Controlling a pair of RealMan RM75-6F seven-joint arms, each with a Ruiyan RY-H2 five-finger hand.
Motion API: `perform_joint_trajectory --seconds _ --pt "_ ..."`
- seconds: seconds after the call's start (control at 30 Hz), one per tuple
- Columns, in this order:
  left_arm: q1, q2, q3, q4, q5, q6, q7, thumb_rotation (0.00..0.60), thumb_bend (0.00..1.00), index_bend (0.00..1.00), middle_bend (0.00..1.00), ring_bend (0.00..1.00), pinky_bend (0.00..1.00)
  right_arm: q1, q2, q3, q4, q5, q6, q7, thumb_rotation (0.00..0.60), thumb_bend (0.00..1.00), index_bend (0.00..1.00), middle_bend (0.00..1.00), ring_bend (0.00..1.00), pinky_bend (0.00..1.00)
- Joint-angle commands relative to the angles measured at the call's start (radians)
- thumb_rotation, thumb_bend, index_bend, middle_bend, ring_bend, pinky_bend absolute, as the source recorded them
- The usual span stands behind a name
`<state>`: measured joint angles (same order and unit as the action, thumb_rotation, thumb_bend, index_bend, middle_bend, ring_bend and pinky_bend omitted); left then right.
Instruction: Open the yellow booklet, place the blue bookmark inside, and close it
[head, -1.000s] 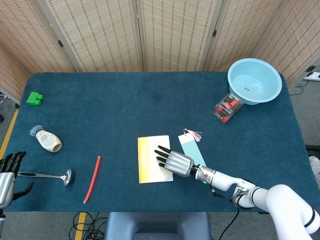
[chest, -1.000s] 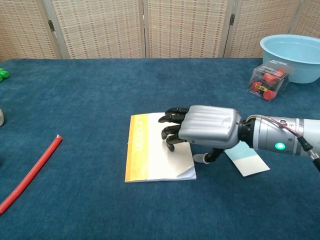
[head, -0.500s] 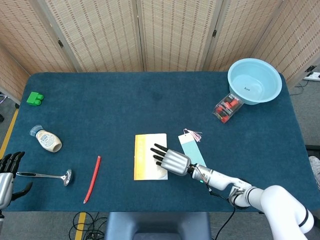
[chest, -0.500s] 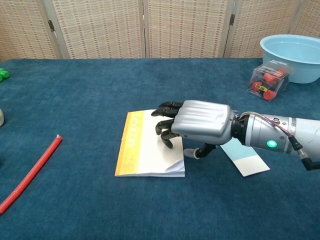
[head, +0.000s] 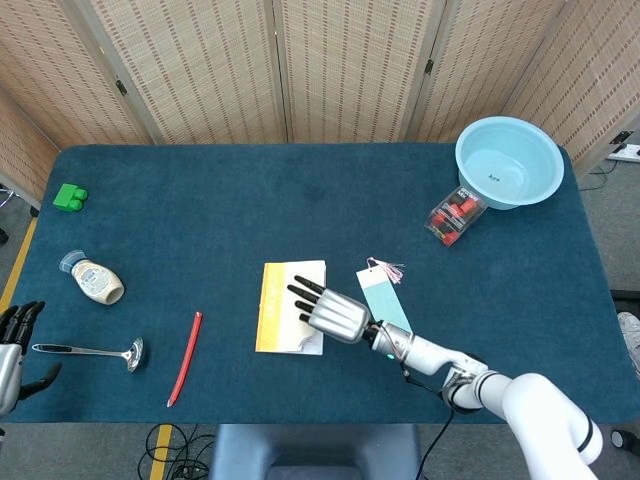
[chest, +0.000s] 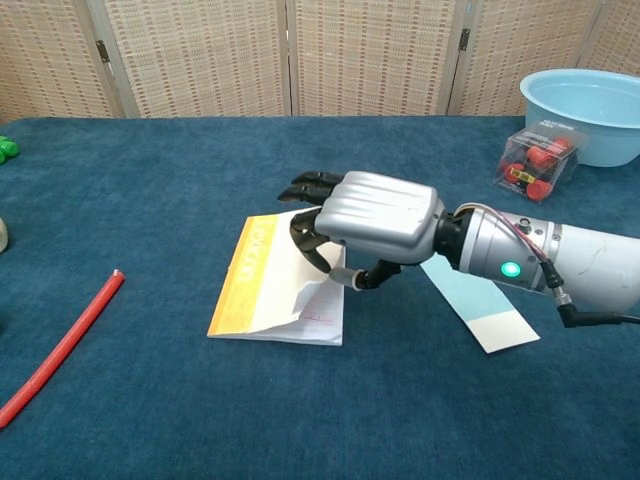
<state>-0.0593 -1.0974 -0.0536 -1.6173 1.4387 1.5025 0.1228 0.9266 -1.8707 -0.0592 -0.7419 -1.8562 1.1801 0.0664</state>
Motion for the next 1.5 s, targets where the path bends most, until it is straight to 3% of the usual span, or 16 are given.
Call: perform_joint_trajectory --seconds 0.03,0.5,0.9,1.1,1.3,1.5 --pt "0.001 0.000 -0.002 0.003 0.000 0.003 -0.004 0.600 0.26 0.10 0.13 0.11 0.16 0.004 -0.019 0.007 0.031 0.003 0.027 0.019 0.600 0.42 0.62 0.37 0.12 0.00" --pt "-0.007 -0.010 -0.005 0.015 0.008 -0.002 -0.014 0.600 0.26 0.10 0.13 0.11 0.16 -0.048 0.021 -0.008 0.017 0.023 0.107 0.018 0.600 0.45 0.75 0.47 0.22 0.03" --pt "-0.022 -0.021 -0.005 0.010 0.026 -0.011 -0.008 0.600 0.26 0.10 0.13 0.11 0.16 -0.169 0.175 -0.035 -0.133 0.052 0.180 -0.082 0.600 0.45 0.77 0.48 0.24 0.04" --pt "-0.029 -0.026 -0.007 0.004 0.030 -0.015 -0.003 0.600 0.26 0.09 0.13 0.11 0.16 -0.180 0.240 -0.038 -0.259 0.017 0.224 -0.129 0.600 0.45 0.78 0.49 0.25 0.05" --pt "-0.025 -0.026 -0.003 0.005 0.028 -0.013 -0.008 0.600 0.26 0.09 0.13 0.11 0.16 -0.145 0.276 -0.020 -0.403 -0.023 0.198 -0.207 0.600 0.45 0.78 0.49 0.25 0.07" --pt "-0.017 -0.024 0.003 0.009 0.030 -0.006 -0.019 0.600 0.26 0.09 0.13 0.11 0.16 -0.082 0.260 0.048 -0.466 0.000 0.102 -0.267 0.600 0.45 0.78 0.49 0.25 0.08"
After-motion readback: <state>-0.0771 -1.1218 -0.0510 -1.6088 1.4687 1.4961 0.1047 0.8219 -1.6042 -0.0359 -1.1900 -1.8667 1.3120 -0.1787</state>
